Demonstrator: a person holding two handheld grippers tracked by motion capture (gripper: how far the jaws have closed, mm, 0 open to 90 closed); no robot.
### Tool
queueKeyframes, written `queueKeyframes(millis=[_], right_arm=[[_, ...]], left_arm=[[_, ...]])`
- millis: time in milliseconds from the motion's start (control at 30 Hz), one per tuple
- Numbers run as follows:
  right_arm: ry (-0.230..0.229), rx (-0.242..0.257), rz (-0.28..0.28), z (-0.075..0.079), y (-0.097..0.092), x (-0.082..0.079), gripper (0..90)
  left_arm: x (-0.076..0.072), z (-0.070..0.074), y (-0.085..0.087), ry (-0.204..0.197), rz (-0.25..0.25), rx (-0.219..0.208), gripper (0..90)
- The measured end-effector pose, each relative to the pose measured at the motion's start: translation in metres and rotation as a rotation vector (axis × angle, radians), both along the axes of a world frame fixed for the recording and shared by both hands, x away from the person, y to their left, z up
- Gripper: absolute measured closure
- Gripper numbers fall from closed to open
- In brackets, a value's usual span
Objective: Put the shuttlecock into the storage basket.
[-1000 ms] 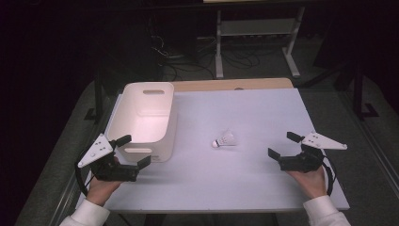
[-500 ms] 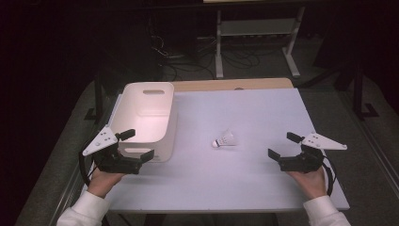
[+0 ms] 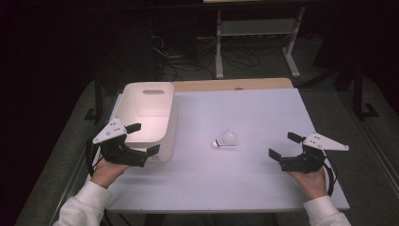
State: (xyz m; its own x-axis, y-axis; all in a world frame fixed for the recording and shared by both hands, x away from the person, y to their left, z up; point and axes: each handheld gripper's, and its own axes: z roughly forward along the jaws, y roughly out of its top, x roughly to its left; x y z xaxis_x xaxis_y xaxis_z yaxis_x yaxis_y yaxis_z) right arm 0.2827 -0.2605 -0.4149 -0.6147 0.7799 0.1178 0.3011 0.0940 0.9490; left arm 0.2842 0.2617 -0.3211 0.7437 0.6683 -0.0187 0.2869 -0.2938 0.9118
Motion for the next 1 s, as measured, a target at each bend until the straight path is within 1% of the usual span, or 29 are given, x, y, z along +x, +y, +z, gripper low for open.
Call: queueKeyframes(millis=[100,133,267,333,367,567,733,800,867,1000], right_arm=[[0.000,0.001,0.001,0.000,0.000,0.000,0.0],[-0.001,0.002,0.001,0.000,0.000,0.000,0.0],[0.002,0.005,-0.001,0.000,-0.001,0.000,0.0],[0.001,0.006,-0.002,0.000,-0.001,0.000,0.0],[0.000,0.007,-0.002,0.000,-0.001,-0.001,0.0],[0.002,0.009,0.001,0.000,-0.001,-0.001,0.0],[0.003,0.010,0.005,0.000,-0.001,-0.001,0.0],[0.004,0.012,0.005,0.000,-0.001,-0.001,0.0],[0.004,0.011,0.005,0.000,-0.002,-0.001,0.0],[0.001,0.009,0.006,0.000,-0.001,-0.001,0.0]], left_arm=[[0.004,0.002,-0.004,0.009,-0.013,0.010,0.0],[0.005,0.003,-0.005,0.011,-0.017,0.019,0.0],[0.009,0.007,-0.012,0.014,-0.028,0.020,0.0],[0.011,0.009,-0.015,0.014,-0.034,0.030,0.0],[0.013,0.010,-0.016,0.013,-0.041,0.043,0.0],[0.020,0.011,-0.024,0.053,-0.076,0.054,0.0],[0.025,0.012,-0.032,0.070,-0.103,0.082,0.0],[0.027,0.013,-0.035,0.070,-0.114,0.094,0.0],[0.028,0.014,-0.037,0.068,-0.121,0.097,0.0],[0.033,0.016,-0.042,0.084,-0.132,0.102,0.0]])
